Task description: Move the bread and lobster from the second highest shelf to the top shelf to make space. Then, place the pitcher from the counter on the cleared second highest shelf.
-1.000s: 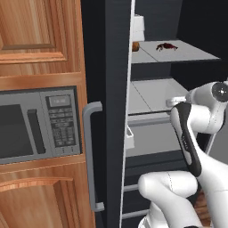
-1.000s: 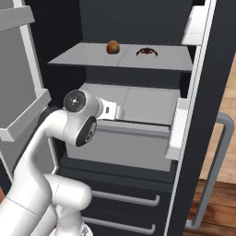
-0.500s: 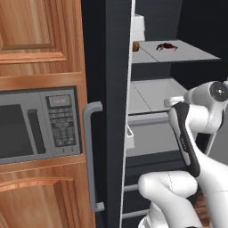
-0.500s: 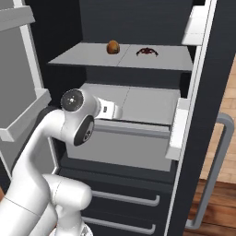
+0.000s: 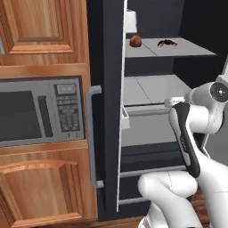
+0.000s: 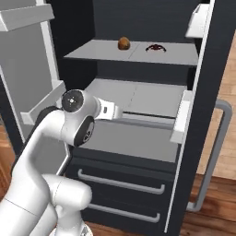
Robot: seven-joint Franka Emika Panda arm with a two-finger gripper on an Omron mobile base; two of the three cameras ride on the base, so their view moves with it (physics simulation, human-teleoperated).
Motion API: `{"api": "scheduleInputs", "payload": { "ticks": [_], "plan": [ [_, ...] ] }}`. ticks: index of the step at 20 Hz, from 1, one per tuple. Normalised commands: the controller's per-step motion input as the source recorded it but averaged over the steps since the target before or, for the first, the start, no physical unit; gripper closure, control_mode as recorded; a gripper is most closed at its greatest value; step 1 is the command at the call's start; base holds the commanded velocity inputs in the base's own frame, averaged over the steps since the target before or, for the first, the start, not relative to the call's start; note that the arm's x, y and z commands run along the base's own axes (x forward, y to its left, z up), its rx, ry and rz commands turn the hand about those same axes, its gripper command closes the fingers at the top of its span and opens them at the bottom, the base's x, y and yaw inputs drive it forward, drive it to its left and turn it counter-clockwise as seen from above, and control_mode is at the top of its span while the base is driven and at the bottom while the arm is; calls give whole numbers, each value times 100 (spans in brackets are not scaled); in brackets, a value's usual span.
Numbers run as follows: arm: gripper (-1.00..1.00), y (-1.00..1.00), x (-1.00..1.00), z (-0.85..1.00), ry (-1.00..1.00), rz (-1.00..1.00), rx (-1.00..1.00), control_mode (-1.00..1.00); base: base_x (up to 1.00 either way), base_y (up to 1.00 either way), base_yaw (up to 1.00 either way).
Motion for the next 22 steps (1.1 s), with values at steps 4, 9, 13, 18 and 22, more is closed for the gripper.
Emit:
{"api": "scheduleInputs", "payload": {
  "ticks": [4,9,13,18,22],
  "plan": [
    [-100,0,0,0,0,0,0,100,-49,-1,37],
    [-100,0,0,0,0,0,0,100,-48,-4,53],
    [-100,0,0,0,0,0,0,100,-67,-15,58],
    [-100,0,0,0,0,0,0,100,-71,0,54],
    [-100,0,0,0,0,0,0,100,-37,39,50]
  ]
}}
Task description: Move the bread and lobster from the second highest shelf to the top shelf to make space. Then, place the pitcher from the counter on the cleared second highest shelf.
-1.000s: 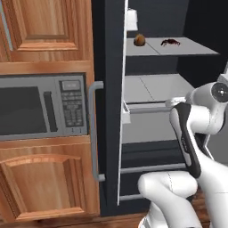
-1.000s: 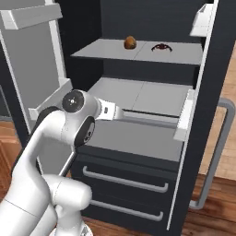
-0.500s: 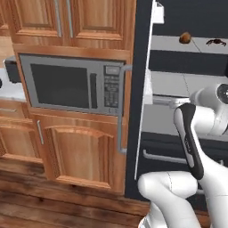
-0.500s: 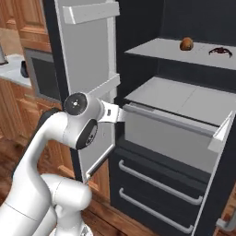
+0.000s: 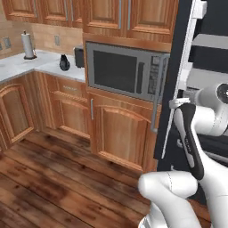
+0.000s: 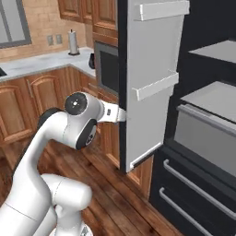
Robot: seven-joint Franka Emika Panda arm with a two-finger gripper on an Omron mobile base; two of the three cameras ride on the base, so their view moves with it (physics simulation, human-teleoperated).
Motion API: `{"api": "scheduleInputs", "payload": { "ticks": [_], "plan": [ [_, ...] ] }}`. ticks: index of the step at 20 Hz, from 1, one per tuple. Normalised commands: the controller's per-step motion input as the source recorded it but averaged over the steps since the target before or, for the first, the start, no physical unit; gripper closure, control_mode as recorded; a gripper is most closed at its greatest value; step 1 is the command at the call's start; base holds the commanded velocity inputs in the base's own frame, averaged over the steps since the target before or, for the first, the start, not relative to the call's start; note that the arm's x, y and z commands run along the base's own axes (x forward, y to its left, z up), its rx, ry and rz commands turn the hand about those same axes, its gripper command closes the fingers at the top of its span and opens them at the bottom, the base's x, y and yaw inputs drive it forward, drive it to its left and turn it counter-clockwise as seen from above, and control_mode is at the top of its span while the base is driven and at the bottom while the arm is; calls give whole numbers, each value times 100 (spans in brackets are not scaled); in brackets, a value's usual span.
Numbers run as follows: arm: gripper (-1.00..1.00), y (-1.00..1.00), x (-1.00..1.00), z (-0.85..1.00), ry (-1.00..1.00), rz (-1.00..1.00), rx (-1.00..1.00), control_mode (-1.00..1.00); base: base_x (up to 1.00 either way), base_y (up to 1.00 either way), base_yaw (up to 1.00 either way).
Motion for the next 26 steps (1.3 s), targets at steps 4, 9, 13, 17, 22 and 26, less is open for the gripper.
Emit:
{"api": "scheduleInputs", "payload": {
  "ticks": [4,9,13,17,22,26],
  "plan": [
    [-100,0,0,0,0,0,0,100,2,80,40],
    [-100,0,0,0,0,0,0,100,57,89,23],
    [-100,0,0,0,0,0,0,100,99,65,9],
    [-100,0,0,0,0,0,0,100,100,28,1],
    [-100,0,0,0,0,0,0,100,100,6,0],
    [-100,0,0,0,0,0,0,100,100,2,0]
  ]
}}
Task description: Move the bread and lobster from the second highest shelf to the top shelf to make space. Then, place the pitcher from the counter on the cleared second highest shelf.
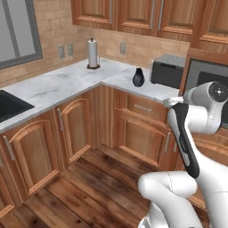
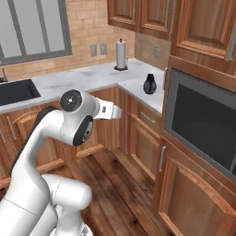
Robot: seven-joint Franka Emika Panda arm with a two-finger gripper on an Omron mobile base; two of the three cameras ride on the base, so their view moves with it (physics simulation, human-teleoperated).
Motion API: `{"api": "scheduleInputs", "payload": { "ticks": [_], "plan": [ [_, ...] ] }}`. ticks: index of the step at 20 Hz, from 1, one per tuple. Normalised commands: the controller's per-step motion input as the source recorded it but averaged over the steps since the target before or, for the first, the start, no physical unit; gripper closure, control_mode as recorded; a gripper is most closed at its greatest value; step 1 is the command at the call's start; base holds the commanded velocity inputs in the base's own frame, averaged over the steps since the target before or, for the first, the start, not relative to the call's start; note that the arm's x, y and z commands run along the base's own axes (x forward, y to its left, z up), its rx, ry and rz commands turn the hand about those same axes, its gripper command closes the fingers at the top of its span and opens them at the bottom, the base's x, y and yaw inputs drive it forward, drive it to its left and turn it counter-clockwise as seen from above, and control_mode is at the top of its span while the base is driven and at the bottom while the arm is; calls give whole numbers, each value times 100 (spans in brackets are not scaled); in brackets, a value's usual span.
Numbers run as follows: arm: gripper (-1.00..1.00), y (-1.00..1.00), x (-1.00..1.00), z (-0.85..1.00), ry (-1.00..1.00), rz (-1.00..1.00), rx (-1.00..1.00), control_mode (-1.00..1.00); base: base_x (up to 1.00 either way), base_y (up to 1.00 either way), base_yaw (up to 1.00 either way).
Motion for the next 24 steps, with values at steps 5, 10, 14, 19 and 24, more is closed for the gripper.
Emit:
{"api": "scheduleInputs", "payload": {
  "ticks": [5,10,14,19,24],
  "plan": [
    [-100,0,0,0,0,0,0,100,100,3,0],
    [-100,0,0,0,0,0,0,100,99,7,0],
    [-100,0,0,0,0,0,0,100,88,0,-1],
    [-100,0,0,0,0,0,0,100,80,0,-3],
    [-100,0,0,0,0,0,0,100,76,0,-3]
  ]
}}
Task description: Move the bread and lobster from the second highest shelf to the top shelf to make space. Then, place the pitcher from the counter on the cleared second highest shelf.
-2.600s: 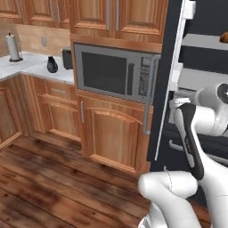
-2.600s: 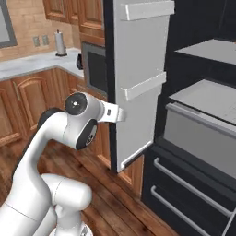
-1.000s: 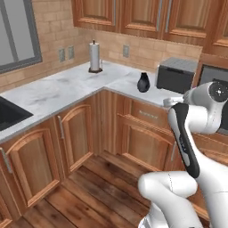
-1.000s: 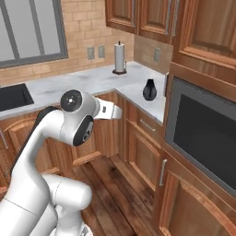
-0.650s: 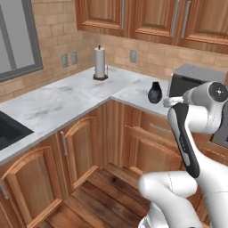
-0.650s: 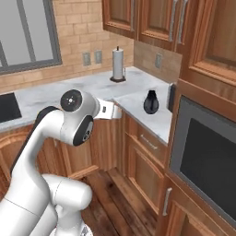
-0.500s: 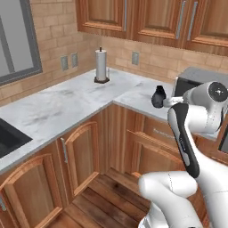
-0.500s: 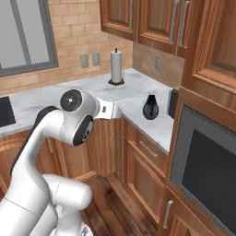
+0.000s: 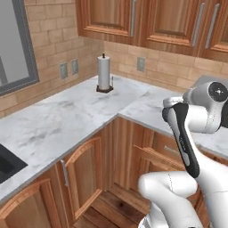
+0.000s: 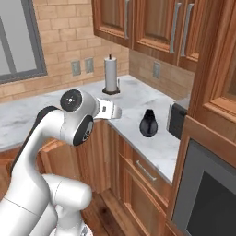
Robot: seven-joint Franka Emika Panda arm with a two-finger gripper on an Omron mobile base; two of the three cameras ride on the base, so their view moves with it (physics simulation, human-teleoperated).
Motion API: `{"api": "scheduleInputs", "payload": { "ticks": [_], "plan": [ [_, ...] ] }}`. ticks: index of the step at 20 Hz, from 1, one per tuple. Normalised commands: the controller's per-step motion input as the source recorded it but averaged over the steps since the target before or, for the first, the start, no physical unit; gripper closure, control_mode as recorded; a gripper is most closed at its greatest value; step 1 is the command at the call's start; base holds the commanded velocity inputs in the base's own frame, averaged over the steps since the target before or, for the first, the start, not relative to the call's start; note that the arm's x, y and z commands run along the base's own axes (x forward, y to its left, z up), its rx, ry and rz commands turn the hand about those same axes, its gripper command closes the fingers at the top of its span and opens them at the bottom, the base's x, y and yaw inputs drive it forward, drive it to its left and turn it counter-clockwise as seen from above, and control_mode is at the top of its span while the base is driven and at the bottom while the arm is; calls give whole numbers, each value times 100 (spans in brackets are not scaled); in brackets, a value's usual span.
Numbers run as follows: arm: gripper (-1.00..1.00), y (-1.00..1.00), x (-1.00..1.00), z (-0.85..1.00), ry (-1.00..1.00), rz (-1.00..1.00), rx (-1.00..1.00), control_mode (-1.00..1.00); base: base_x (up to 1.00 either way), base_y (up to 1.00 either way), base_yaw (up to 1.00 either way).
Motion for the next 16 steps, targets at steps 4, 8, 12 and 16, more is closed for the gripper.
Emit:
{"api": "scheduleInputs", "payload": {
  "ticks": [4,8,12,16],
  "plan": [
    [-100,0,0,0,0,0,0,100,78,0,-3],
    [-100,0,0,0,0,0,0,100,75,0,-3],
    [-100,0,0,0,0,0,0,100,42,-8,-2],
    [-100,-23,1,-16,13,-1,-1,-100,4,-5,0]
  ]
}}
